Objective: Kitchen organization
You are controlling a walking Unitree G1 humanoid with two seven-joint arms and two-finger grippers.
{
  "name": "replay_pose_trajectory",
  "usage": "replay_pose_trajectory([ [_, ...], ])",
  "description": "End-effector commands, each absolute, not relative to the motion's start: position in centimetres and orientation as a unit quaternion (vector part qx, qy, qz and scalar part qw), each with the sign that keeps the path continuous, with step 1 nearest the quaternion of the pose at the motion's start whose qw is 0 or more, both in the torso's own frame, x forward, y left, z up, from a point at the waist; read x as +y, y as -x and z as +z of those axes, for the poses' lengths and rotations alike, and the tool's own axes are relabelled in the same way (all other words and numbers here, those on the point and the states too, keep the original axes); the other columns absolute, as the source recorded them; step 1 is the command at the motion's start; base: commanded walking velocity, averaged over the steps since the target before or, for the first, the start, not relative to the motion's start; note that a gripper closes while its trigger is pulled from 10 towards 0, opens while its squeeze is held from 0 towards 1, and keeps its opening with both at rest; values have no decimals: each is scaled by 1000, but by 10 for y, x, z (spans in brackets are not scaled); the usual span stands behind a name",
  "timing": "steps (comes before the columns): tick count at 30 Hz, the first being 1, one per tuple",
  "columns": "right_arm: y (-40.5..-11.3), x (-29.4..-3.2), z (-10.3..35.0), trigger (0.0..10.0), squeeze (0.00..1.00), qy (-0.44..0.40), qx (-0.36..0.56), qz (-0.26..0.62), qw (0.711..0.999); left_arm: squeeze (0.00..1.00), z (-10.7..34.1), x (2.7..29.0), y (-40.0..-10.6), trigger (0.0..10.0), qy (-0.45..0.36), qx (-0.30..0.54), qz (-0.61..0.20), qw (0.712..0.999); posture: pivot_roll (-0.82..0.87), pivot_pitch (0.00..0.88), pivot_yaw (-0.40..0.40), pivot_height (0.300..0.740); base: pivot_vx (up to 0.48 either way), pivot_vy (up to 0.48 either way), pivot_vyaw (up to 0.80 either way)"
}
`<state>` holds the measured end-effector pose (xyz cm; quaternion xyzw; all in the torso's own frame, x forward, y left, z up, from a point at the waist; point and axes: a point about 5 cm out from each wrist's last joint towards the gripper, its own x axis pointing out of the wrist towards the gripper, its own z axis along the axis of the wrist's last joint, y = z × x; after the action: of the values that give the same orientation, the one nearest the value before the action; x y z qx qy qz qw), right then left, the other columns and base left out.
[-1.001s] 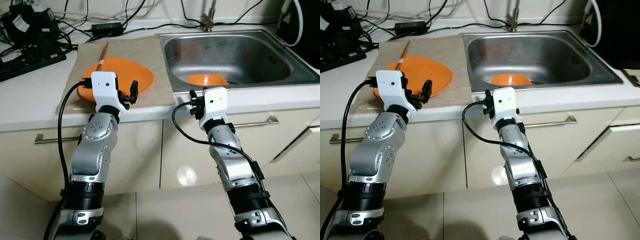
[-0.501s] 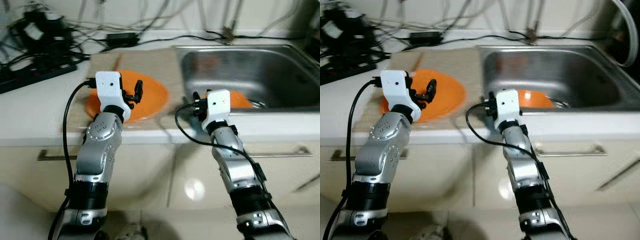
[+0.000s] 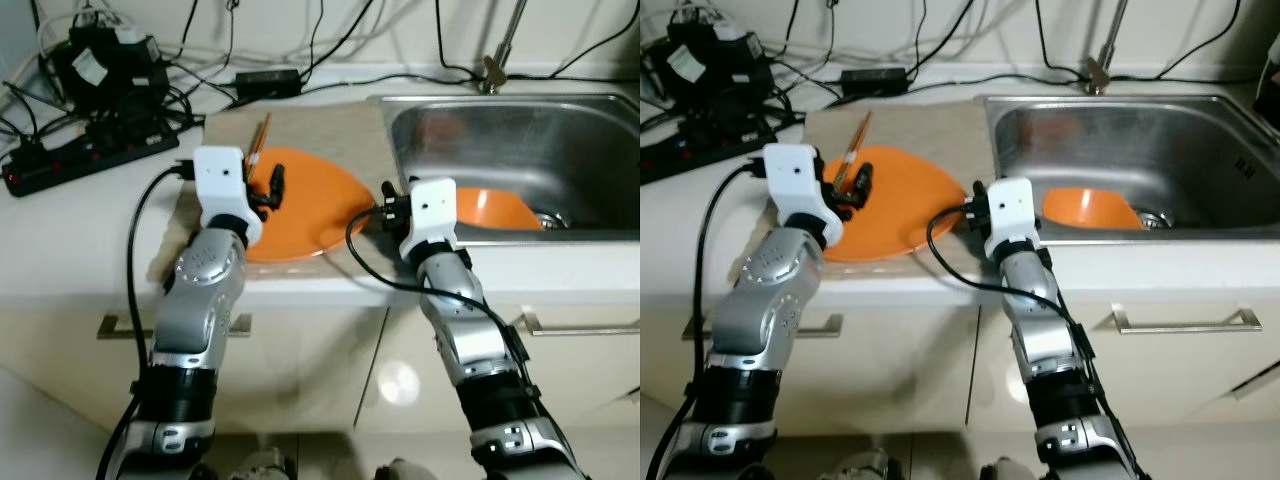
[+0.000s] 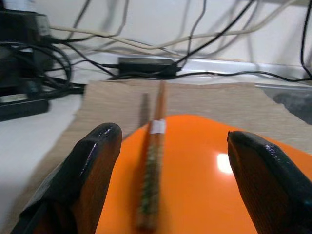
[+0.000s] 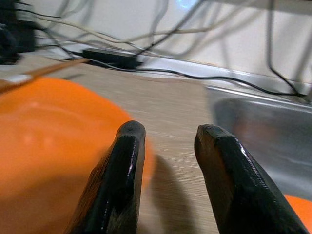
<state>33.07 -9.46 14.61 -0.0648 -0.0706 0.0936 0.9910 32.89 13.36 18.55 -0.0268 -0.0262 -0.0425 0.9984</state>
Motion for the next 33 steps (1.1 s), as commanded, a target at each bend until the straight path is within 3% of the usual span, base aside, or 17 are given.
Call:
replay_pose_trajectory([
  [1,-331,-95,144,10000,0,66,-65,93,991,0,191,130,-330,10000,19,-32,-44,998,-3,0,40,707,0,0,0],
  [14,-332,-94,147,10000,0,60,-65,88,992,0,195,130,-337,10000,-6,-13,-58,998,0,0,51,707,0,0,0],
  [28,-331,-91,148,10000,0,60,-68,101,991,0,189,125,-332,10000,2,-4,-57,998,10,0,36,707,0,0,-588],
  [33,-331,-90,150,10000,0,67,-74,104,990,0,187,128,-332,10000,0,-4,-41,999,10,0,34,702,0,0,0],
])
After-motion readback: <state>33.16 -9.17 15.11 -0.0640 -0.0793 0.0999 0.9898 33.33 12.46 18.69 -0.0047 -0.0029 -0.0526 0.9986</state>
